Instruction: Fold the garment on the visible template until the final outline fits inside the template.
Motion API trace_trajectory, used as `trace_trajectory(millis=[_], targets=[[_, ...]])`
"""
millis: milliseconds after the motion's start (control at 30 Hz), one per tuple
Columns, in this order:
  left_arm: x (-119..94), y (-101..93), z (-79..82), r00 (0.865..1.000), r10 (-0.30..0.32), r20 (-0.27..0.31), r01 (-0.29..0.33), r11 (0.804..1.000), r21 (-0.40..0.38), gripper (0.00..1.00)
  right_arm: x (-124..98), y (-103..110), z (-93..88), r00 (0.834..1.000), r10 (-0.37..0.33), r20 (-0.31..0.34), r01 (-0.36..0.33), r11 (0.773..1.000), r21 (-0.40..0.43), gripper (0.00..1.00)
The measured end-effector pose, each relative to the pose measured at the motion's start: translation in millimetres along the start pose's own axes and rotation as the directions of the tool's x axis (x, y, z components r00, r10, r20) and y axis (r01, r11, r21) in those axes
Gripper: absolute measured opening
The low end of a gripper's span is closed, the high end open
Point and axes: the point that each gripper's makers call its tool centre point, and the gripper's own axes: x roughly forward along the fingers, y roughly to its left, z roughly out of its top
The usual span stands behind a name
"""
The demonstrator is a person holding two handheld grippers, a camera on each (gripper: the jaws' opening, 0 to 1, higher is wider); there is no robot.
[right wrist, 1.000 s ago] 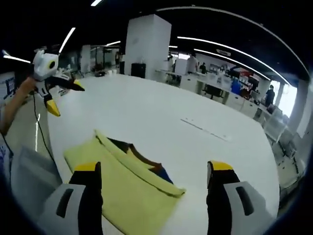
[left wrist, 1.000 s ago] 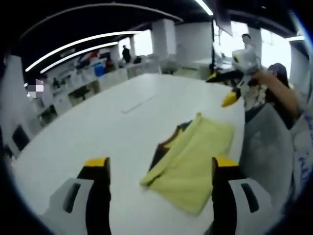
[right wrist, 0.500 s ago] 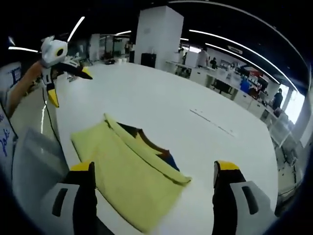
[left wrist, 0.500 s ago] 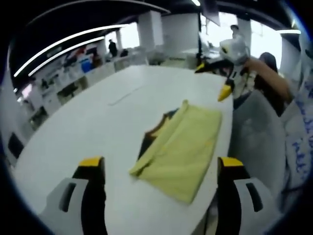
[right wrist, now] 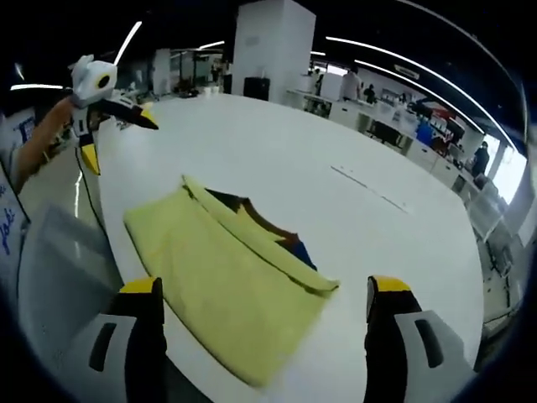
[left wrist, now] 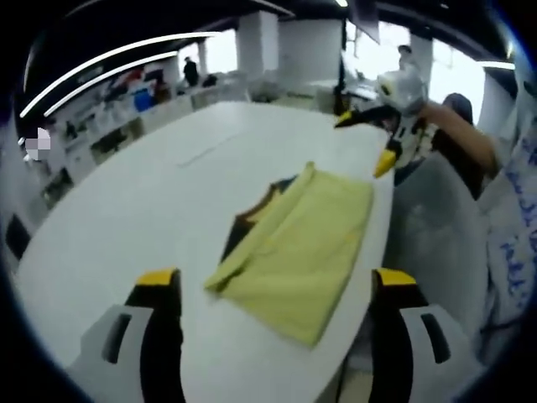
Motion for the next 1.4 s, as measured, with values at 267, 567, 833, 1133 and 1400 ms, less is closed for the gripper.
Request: trace_trajectory(millis=[267, 567, 833, 1133, 1400], targets=[[6.5, 0.2, -9.4, 1.0, -0.014, -0.026, 0.013, 1.0, -0.022, 0.89, 5.5, -1.1, -14.3, 1.0, 0.008, -0.03, -0.007, 1.0, 0.023, 1.0], [14.7, 0.9, -16.1, 0.999, -0.033, -0.038, 0.031, 0.999, -0.043, 0.85, 13.3, -2.5, -23.9, 0.999, 0.022, -0.044, -0.019, 0.999, 0.047, 0.94], [22.9, 3.4, -21.6, 0.998, -0.04, -0.038, 0.037, 0.996, -0.077, 0.76, 21.2, -4.0, -26.2, 0.999, 0.03, -0.042, -0.027, 0.998, 0.058, 0.82], [35.1, 7.3, -30.5, 0.996, -0.057, -0.064, 0.051, 0.994, -0.094, 0.62, 30.7, -2.4, -31.5, 0.997, 0.054, -0.049, -0.05, 0.996, 0.07, 0.64], [53.7, 14.6, -37.5, 0.994, -0.07, -0.081, 0.061, 0.992, -0.114, 0.51, 39.2, -8.2, -31.1, 0.998, 0.059, -0.036, -0.056, 0.993, 0.102, 0.44]])
